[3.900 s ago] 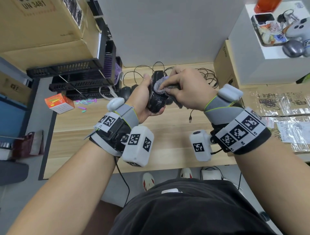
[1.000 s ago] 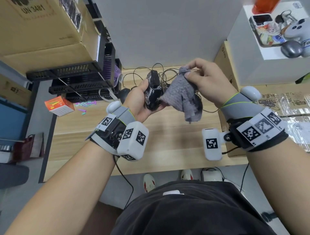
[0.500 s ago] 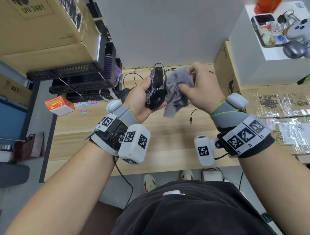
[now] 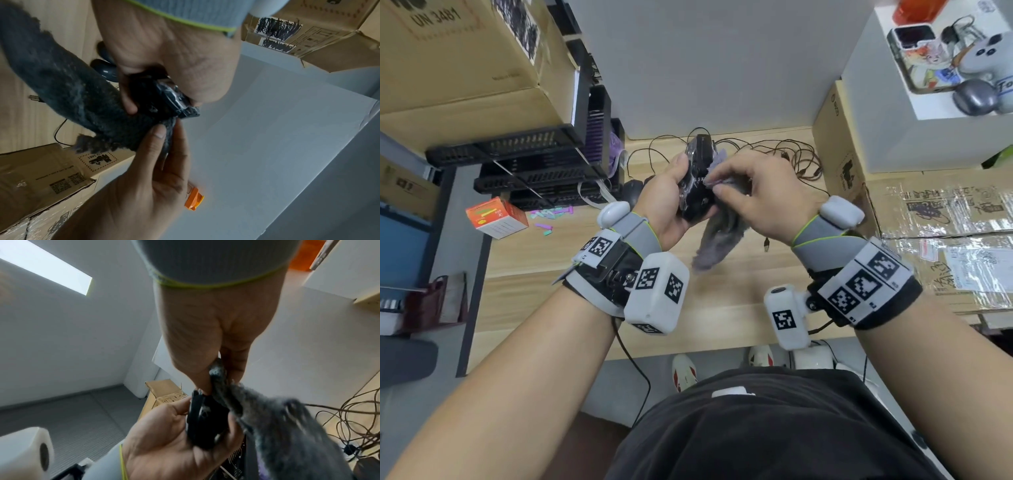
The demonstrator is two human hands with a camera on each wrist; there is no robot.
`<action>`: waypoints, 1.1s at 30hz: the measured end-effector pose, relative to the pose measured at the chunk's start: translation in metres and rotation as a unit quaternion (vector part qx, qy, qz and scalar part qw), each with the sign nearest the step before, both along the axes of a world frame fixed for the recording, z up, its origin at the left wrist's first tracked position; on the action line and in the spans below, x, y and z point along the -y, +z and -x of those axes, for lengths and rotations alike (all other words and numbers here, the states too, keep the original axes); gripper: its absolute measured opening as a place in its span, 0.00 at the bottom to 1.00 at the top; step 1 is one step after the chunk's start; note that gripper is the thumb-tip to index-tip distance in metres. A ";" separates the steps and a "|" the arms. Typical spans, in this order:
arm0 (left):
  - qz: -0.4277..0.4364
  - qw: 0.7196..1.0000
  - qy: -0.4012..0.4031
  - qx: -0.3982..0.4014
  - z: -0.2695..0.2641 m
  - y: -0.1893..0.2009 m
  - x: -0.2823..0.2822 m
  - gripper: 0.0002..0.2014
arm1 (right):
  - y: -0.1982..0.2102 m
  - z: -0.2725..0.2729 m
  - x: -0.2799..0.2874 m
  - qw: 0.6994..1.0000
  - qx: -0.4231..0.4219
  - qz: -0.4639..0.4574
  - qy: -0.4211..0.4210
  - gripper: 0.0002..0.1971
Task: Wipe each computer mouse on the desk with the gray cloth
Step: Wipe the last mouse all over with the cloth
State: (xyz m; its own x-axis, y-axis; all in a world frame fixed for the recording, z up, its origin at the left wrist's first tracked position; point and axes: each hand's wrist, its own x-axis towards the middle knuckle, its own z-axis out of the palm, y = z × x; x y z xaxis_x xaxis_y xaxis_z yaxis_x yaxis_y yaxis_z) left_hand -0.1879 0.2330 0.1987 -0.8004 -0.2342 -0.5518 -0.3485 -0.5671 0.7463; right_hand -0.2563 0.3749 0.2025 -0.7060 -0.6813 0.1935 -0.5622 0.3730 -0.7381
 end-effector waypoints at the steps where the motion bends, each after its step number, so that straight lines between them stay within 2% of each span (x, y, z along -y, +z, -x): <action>1: -0.002 1.000 -0.001 -0.004 0.000 0.000 0.001 0.23 | 0.000 -0.001 -0.001 1.000 -0.011 -0.004 -0.004 0.11; 6: -0.013 1.000 0.018 -0.002 -0.001 0.002 0.001 0.23 | -0.003 -0.005 -0.001 1.000 -0.002 0.006 -0.023 0.15; 11: -0.002 1.000 0.026 0.000 -0.002 0.000 0.000 0.22 | 0.003 -0.008 -0.001 0.989 0.083 0.118 -0.036 0.16; 14: -0.006 1.000 0.022 -0.005 -0.002 0.000 0.000 0.22 | 0.006 -0.007 0.000 0.991 0.090 0.096 -0.020 0.16; 21: 0.002 1.000 0.022 0.012 -0.003 -0.002 -0.001 0.22 | 0.001 -0.008 -0.001 0.998 0.024 0.064 0.000 0.17; 26: 0.005 1.000 0.022 0.022 -0.004 0.001 0.001 0.23 | 0.001 -0.006 -0.002 0.997 0.030 0.066 0.032 0.16; 29: 0.013 0.999 0.022 0.023 -0.004 0.002 -0.001 0.23 | -0.003 -0.004 0.000 0.997 0.018 0.069 0.016 0.14; 33: 0.023 0.999 0.023 0.015 -0.002 0.002 -0.003 0.23 | -0.008 -0.001 0.004 0.996 -0.012 0.074 -0.046 0.09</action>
